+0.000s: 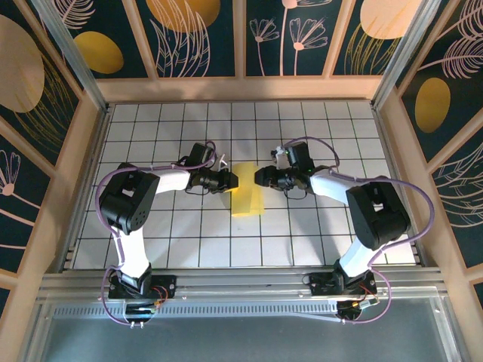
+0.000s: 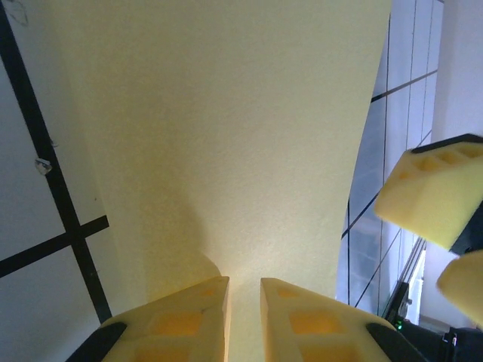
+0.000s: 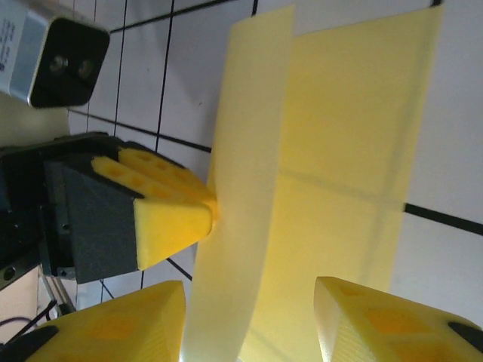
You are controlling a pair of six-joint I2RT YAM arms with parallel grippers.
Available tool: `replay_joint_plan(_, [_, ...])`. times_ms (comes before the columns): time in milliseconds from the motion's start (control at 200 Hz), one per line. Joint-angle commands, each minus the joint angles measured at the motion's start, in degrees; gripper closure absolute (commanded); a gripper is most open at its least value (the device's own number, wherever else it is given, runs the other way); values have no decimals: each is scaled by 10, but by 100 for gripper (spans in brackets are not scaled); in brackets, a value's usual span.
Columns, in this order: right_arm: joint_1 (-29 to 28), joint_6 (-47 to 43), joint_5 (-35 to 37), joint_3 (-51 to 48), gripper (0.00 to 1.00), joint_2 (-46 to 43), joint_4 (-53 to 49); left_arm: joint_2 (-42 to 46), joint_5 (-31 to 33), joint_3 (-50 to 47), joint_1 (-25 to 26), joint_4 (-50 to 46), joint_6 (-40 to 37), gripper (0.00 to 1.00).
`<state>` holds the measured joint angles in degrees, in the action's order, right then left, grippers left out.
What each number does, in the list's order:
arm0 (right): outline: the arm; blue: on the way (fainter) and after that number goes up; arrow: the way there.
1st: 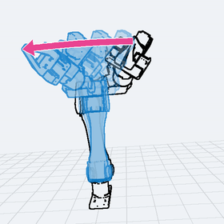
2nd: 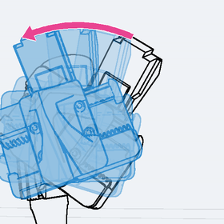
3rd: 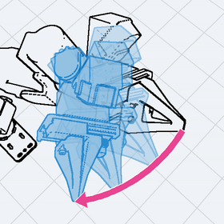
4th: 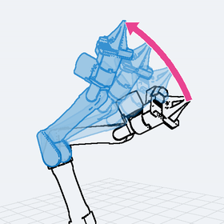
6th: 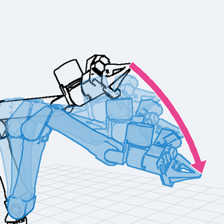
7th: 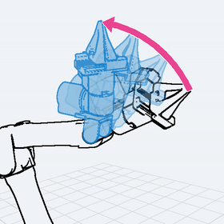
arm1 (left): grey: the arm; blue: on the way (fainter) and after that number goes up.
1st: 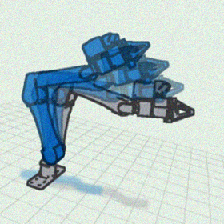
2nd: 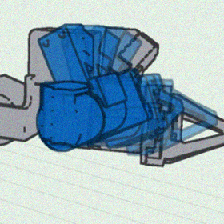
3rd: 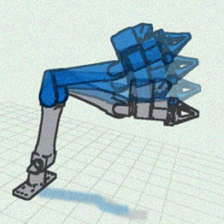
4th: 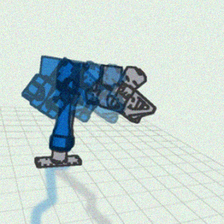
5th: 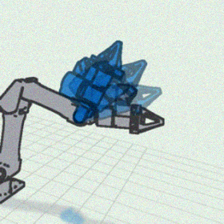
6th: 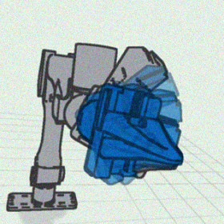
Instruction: Fold a paper plane with a square sheet of paper (fold left side to right side)
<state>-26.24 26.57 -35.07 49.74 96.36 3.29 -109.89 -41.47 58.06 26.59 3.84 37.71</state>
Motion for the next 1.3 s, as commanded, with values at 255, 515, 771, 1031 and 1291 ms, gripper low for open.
replay_joint_plan(255, [-25,27,-32,21,66,51,37,-7,1,15,4,-5,1,81])
replay_joint_plan(515, [-26,31,-16,23,95,58,31,1,-4,15,4,2,6,78])
replay_joint_plan(771, [-24,24,36,36,100,60,-6,24,9,17,4,-8,2,68])
replay_joint_plan(1031, [-23,9,78,47,100,56,-42,85,114,12,4,-72,-17,42])
replay_joint_plan(1291, [-24,2,104,58,100,64,-67,76,137,-5,6,-81,-7,38])
